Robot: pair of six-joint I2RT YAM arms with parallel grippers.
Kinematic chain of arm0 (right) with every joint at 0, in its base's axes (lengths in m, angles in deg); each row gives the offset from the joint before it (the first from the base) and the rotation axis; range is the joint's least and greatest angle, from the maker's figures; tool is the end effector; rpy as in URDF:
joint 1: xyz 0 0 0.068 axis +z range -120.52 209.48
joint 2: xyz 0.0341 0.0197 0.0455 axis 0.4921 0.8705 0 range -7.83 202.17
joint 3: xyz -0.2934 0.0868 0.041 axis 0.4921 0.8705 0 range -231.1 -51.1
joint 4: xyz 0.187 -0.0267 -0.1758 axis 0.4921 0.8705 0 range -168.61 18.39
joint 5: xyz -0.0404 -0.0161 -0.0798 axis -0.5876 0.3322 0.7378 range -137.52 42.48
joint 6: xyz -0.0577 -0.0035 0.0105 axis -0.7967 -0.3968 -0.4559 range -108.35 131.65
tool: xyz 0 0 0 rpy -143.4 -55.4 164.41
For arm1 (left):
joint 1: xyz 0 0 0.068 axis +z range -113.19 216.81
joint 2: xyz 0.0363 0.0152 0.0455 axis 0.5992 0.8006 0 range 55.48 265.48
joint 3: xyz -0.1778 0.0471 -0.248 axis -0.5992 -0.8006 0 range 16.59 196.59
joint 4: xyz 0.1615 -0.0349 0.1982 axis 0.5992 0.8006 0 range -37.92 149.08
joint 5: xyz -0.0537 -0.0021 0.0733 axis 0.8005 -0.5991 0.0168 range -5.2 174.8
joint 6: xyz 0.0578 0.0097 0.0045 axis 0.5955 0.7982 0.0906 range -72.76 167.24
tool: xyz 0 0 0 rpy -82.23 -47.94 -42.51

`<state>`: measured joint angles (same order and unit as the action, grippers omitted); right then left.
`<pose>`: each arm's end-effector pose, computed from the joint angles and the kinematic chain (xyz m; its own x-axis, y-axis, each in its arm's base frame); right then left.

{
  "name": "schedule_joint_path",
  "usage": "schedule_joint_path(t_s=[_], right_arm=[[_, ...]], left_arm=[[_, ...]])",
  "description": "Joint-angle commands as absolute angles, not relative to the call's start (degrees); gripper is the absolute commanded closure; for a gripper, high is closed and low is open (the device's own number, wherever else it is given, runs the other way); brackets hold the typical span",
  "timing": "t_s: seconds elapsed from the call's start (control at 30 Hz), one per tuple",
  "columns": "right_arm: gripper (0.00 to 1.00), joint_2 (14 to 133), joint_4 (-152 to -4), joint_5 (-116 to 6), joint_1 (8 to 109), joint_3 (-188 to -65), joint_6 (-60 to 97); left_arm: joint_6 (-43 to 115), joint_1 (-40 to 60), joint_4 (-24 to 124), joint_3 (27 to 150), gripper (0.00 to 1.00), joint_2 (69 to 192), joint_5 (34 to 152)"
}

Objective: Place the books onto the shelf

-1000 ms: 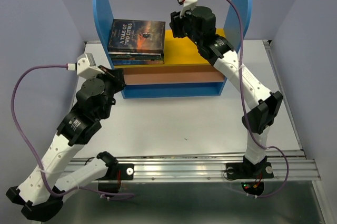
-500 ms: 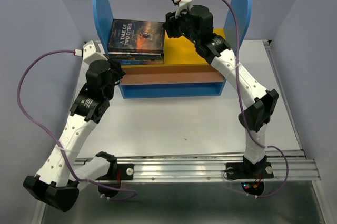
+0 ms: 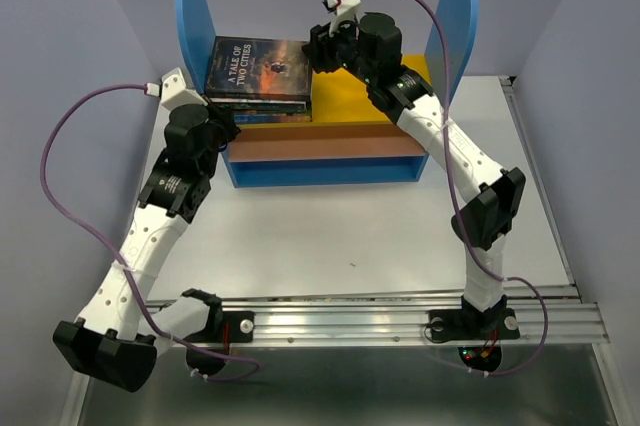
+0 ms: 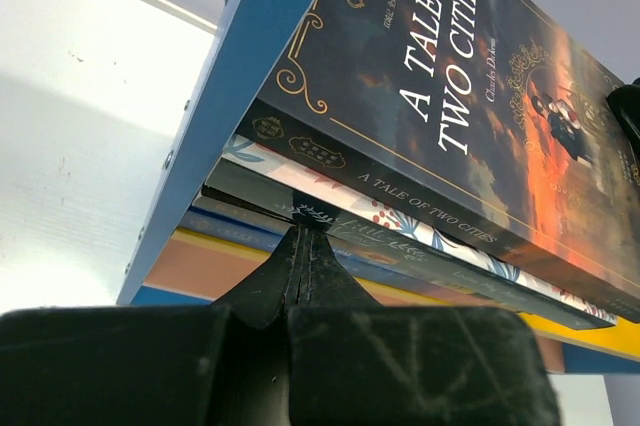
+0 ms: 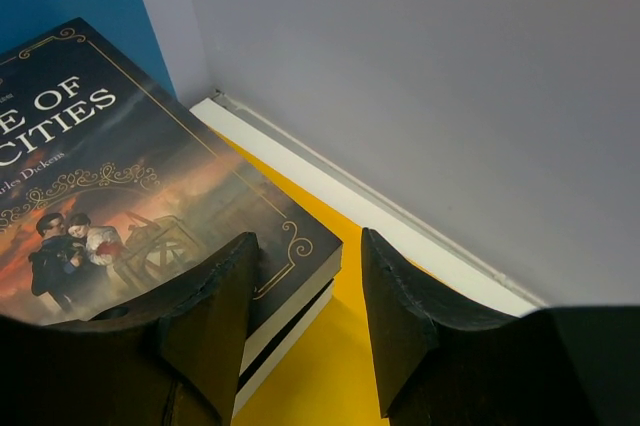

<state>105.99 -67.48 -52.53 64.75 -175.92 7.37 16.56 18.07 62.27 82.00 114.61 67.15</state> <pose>0.3926 0.2821 0.4934 0.0463 -0.0583 -0.9972 -0.6450 0.7606 -0.0744 0.2060 -0.0562 0.4500 -0.0657 -0.4911 -0.8686 -0.0161 0.8709 -0.4912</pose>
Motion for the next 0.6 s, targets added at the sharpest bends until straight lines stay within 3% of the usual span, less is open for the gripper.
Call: schedule_joint_path(t_s=[0.0, 0.27, 0.57], right_arm=[[0.48, 104.4, -72.5, -53.6, 64.8, -175.4, 6.9], [0.42, 102.9, -74.2, -51.5, 64.8, -174.1, 7.0], [0.35, 101.7, -76.1, -36.5, 64.8, -173.3, 8.9]], left_arm=[[18.1, 19.0, 58.2, 85.0, 1.00, 115.5, 68.4], [18.1, 19.7, 57.6, 86.3, 1.00, 116.7, 68.8], [16.0, 19.7, 58.3, 82.0, 1.00, 111.7, 71.9]])
